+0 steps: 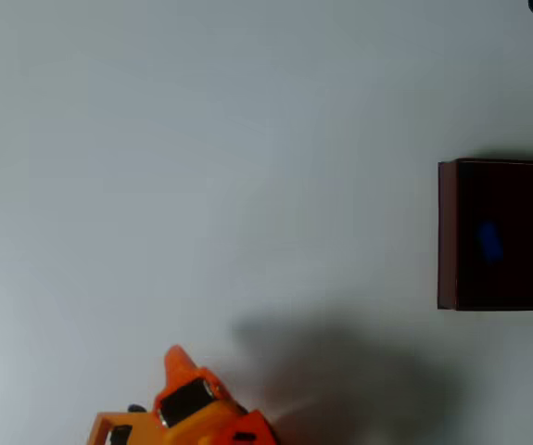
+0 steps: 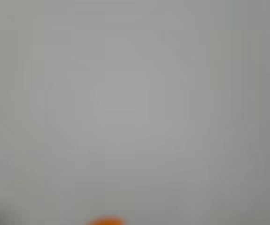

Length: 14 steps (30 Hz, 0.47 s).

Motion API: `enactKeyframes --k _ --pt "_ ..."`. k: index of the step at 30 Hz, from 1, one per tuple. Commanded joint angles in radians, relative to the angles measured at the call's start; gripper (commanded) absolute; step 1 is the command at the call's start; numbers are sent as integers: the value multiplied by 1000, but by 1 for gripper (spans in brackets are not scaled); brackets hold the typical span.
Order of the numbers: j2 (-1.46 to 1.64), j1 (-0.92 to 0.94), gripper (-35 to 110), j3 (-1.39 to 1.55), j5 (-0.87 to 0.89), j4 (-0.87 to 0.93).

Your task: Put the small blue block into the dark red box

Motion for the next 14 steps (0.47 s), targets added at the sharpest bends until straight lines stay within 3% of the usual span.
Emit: enactKeyframes --k 1,14 --pt "12 28 0 37 0 -2" --pt "11 75 0 84 15 -15"
